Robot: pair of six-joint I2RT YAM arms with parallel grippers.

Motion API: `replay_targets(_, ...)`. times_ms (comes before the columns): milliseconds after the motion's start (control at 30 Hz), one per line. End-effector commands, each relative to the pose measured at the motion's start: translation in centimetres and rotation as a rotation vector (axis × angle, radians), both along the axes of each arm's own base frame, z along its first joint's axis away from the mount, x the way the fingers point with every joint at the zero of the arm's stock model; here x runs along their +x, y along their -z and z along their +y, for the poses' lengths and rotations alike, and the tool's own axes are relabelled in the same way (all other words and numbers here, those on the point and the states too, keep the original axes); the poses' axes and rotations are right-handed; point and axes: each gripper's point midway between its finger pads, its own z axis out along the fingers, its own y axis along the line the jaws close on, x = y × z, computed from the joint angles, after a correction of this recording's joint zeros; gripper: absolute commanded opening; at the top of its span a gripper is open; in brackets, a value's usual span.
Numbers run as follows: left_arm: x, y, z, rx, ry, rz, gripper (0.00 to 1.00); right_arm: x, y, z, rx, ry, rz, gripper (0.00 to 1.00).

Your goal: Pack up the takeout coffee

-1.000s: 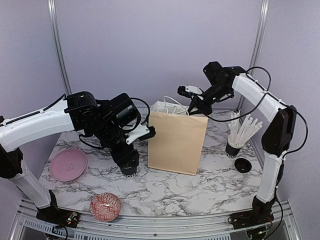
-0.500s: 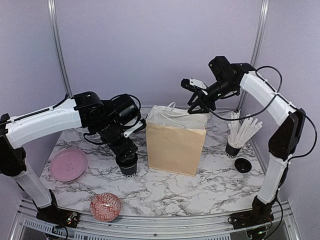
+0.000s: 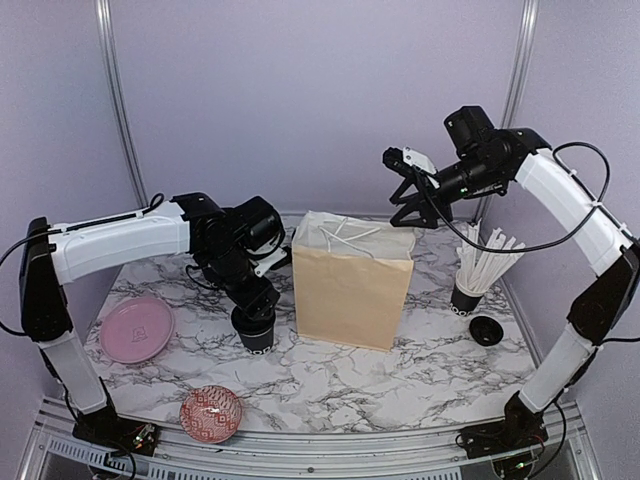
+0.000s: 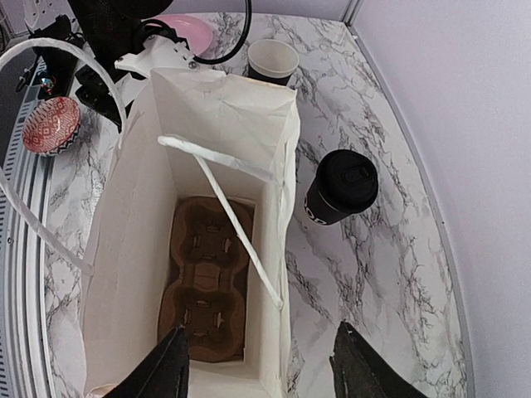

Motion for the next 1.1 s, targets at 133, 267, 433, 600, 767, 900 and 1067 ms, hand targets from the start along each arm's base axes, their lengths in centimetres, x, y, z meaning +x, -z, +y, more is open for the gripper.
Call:
replay_targets(133,-0.7,2.2,0.4,0.024,0.018,0.058,0.79,0.8,0.1,0.1,0.005,0.02,-0.014,0.58)
replay_targets(267,-0.8,2.8,0.9,0.049,0.014,0.06,0.78,0.8,0.2,0.2,0.005,0.018,-0.013,0.57)
replay_targets(433,-0.9,2.9,0.9,0.05,0.015,0.066,0.68,0.9,0.3,0.1,0.001,0.023,-0.01,0.57)
replay_targets(600,-2.0,0.4,0.3,0.0,0.028,0.068,0.6,0.6,-0.4,-0.2,0.005,0.037,-0.03,0.57)
replay_targets(767,-5.3,-2.9,-1.3,-0.028,0.131,0.046,0.6,1.4,-2.0,-1.3,-0.007,0.138,-0.063,0.57)
replay_targets(900,-8.3,-4.6,-4.0,-0.072,0.239,0.028,0.6,0.9,-4.2,-2.3,0.027,0.217,-0.103,0.58)
replay_targets(1067,-10.6,-3.8,-6.5,-0.052,0.331,0.039,0.6,-0.8,-5.0,-3.1,0.072,0.251,-0.109,0.62)
